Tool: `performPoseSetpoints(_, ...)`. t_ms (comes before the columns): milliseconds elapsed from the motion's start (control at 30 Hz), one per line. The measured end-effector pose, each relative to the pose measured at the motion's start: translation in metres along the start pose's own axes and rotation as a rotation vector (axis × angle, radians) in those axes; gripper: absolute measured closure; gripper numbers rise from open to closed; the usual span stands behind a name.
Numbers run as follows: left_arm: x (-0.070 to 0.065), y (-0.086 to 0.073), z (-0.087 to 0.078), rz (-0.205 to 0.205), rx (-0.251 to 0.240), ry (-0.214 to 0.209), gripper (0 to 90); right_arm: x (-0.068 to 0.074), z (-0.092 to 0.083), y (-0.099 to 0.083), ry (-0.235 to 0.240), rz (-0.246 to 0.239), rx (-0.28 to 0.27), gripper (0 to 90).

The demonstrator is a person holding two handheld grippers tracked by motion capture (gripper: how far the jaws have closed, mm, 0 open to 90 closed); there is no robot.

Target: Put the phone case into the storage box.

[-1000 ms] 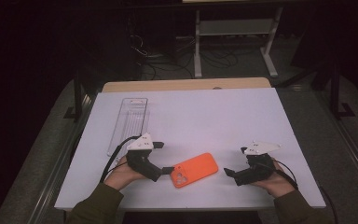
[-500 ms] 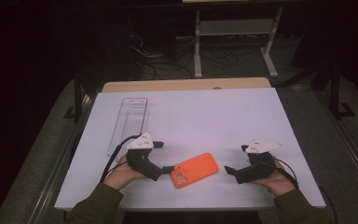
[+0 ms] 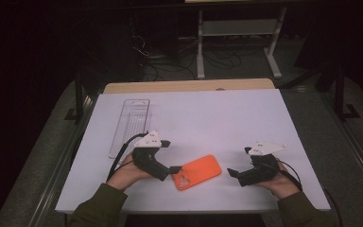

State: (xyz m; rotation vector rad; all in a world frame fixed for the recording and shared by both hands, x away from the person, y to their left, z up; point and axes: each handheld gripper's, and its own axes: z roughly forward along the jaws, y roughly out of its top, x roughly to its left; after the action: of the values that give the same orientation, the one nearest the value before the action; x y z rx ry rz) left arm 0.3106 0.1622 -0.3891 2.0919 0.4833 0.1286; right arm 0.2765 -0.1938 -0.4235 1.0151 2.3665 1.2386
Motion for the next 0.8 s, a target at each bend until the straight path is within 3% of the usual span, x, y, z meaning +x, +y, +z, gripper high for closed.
performPoseSetpoints(333, -0.006, 0.018, 0.014, 0.006, -0.015, 0.0, 0.0, -0.002, 0.0, -0.001, -0.002, -0.008, 0.0, 0.0)
performPoseSetpoints(600, -0.01, 0.025, 0.025, 0.004, -0.021, -0.013, 0.0, -0.002, 0.0, -0.001, -0.001, -0.008, 0.003, 0.0)
performPoseSetpoints(733, -0.012, 0.028, 0.031, -0.012, -0.053, -0.013, 0.0, -0.002, 0.0, -0.001, 0.001, -0.007, 0.001, 0.0)
performPoseSetpoints(800, -0.012, 0.029, 0.033, -0.007, -0.038, -0.01, 0.0, -0.002, 0.001, -0.001, -0.001, -0.01, 0.004, 0.0)
